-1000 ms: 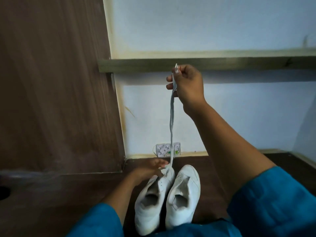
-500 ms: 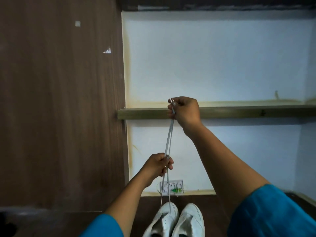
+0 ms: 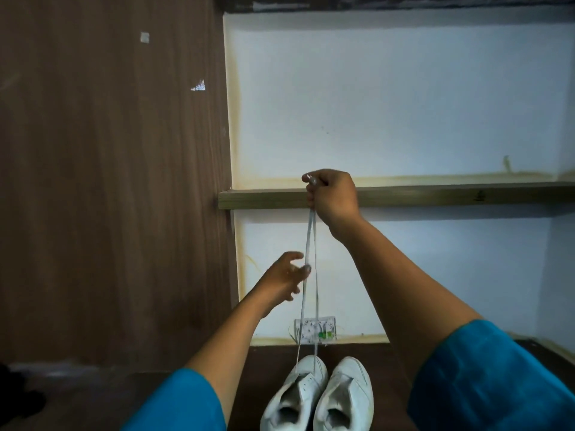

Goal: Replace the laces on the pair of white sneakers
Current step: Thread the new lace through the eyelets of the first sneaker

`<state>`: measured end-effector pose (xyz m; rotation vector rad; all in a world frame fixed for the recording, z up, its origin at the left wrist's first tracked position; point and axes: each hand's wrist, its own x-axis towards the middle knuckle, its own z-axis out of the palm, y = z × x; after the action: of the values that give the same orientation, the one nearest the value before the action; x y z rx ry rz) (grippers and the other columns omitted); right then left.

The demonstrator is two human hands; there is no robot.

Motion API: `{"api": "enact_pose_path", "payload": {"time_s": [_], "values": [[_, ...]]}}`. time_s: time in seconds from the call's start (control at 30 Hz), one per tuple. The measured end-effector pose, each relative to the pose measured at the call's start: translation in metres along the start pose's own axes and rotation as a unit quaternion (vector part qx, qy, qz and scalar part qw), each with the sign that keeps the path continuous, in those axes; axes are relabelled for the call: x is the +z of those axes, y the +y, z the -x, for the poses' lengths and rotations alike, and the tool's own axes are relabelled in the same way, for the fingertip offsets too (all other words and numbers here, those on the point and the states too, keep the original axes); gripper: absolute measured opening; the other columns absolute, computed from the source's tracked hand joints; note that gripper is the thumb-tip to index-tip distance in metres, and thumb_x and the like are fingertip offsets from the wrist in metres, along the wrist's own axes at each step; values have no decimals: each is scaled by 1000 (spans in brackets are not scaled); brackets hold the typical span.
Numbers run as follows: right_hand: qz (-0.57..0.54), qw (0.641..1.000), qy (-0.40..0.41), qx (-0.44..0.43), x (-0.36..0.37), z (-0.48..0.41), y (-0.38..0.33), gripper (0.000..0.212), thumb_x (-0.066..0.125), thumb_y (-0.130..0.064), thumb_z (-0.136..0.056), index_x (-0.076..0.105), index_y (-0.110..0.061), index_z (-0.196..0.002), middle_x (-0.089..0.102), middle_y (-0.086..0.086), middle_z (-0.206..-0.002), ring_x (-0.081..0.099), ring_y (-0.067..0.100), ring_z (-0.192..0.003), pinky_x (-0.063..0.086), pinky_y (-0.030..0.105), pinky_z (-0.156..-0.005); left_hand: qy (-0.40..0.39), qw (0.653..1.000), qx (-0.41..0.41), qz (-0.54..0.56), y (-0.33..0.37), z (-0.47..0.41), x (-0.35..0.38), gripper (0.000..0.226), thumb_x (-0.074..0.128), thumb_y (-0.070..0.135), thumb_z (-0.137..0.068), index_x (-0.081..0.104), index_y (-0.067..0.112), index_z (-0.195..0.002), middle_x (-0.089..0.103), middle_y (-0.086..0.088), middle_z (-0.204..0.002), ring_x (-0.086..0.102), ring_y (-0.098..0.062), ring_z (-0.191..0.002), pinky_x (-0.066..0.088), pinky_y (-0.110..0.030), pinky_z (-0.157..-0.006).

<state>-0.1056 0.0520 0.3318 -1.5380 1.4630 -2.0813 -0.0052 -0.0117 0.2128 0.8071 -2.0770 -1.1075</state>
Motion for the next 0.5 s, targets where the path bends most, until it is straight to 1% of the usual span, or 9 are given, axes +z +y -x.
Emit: {"api": "enact_pose_path", "payload": {"time_s": [0.07,0.1,0.13,0.2,0.23,0.33,0.4,0.47,0.5], "values": [[-3,1000,7,0,-2,0,1,34,38,3,-92,59,-13,-71,50,0,-65,43,17,-59,36,32,-57,-72,980,-79,-167,-35,5,8,64,63,39,-86,31,21,-138,56,-11,-125,60,-24,-101,47,-31,-80],[-10,1000,7,0,-1,2,2,35,37,3,-92,57,-14,-69,50,0,-64,43,16,-58,35,30,-55,-119,958,-108,-238,-54,11,14,73,67,41,-82,28,19,-140,50,-11,-136,55,-25,-115,44,-30,-89],[-20,1000,5,1,-1,3,1,35,35,2,-93,56,-13,-69,50,0,-64,43,16,-56,35,29,-53,-159,938,-128,-281,-69,19,21,76,69,43,-80,30,17,-140,45,-10,-141,50,-24,-122,40,-28,-92],[-29,1000,-1,12,2,9,6,33,31,4,-92,52,-11,-71,50,2,-64,44,16,-55,35,25,-49,-206,912,-159,-316,-98,35,39,72,67,48,-79,38,14,-136,44,-4,-142,46,-21,-125,40,-26,-86],[-25,999,-6,20,3,12,11,32,30,3,-92,51,-11,-72,51,2,-65,45,16,-55,35,23,-47,-221,906,-173,-316,-110,42,48,73,67,48,-80,37,13,-137,43,-2,-142,45,-20,-126,40,-26,-85],[-14,998,-18,51,5,21,32,29,30,2,-91,49,-12,-74,52,4,-68,47,17,-58,34,20,-46,-210,887,-137,-387,-138,51,69,78,68,47,-77,37,14,-140,50,-10,-138,50,-25,-122,42,-30,-96],[-28,996,-26,83,7,27,50,26,29,3,-88,49,-9,-77,53,6,-70,46,18,-58,33,22,-47,-198,881,-121,-413,-140,51,73,61,64,39,-79,48,11,-130,58,-14,-126,57,-29,-112,46,-28,-88],[-29,993,-32,109,7,31,64,26,30,2,-88,51,-8,-79,55,8,-72,47,19,-60,35,22,-47,-207,885,-143,-393,-138,50,73,39,61,29,-81,59,8,-114,64,-14,-115,63,-30,-97,47,-22,-63],[-23,992,-34,116,7,32,69,26,30,2,-89,52,-8,-78,57,9,-72,48,19,-62,36,21,-46,-203,893,-164,-366,-140,48,75,31,62,27,-80,58,10,-105,65,-16,-110,66,-31,-85,45,-20,-49]]}}
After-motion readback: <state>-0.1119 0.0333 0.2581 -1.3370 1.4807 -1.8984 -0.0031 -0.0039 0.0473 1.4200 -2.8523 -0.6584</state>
